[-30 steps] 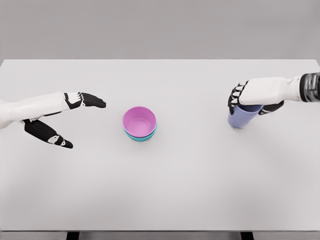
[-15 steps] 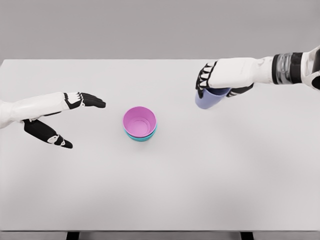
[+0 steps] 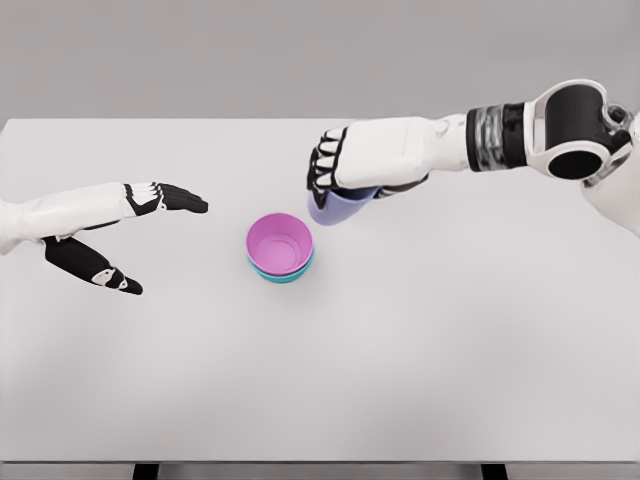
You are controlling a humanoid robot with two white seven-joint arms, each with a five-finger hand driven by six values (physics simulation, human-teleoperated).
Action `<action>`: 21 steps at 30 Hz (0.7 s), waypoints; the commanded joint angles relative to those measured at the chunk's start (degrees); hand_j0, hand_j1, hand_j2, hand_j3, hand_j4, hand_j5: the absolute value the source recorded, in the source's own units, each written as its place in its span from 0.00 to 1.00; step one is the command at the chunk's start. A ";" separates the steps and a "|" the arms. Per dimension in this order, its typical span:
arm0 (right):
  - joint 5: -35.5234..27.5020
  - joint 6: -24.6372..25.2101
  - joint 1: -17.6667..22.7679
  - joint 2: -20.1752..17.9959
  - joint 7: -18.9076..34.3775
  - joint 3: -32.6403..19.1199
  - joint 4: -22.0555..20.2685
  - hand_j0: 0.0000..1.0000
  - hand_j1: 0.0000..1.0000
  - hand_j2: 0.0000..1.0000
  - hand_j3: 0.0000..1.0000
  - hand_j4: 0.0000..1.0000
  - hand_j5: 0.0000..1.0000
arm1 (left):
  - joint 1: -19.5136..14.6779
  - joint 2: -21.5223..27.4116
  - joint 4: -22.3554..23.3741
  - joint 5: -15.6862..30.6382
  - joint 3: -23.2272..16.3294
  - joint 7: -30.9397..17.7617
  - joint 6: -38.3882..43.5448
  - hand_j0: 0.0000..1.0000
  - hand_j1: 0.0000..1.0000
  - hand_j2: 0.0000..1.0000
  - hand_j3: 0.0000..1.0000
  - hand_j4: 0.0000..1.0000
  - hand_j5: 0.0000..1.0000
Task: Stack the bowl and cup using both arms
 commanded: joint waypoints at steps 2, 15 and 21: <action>-0.48 0.20 0.00 1.08 -0.08 0.24 -2.47 0.52 0.52 0.52 0.52 0.52 0.52 | 0.00 0.10 0.00 0.47 0.03 0.02 0.15 1.00 1.00 1.00 1.00 1.00 1.00; -0.04 0.20 -0.09 3.90 -0.08 3.32 -3.26 0.53 0.53 0.53 0.53 0.53 0.53 | 0.00 0.02 -0.09 0.47 -0.06 0.02 0.15 1.00 1.00 1.00 1.00 1.00 1.00; 0.05 0.20 -0.26 5.83 -0.08 3.41 -0.62 0.53 0.53 0.53 0.53 0.53 0.53 | 0.00 0.02 -0.09 0.47 -0.06 0.02 0.15 1.00 1.00 1.00 1.00 1.00 1.00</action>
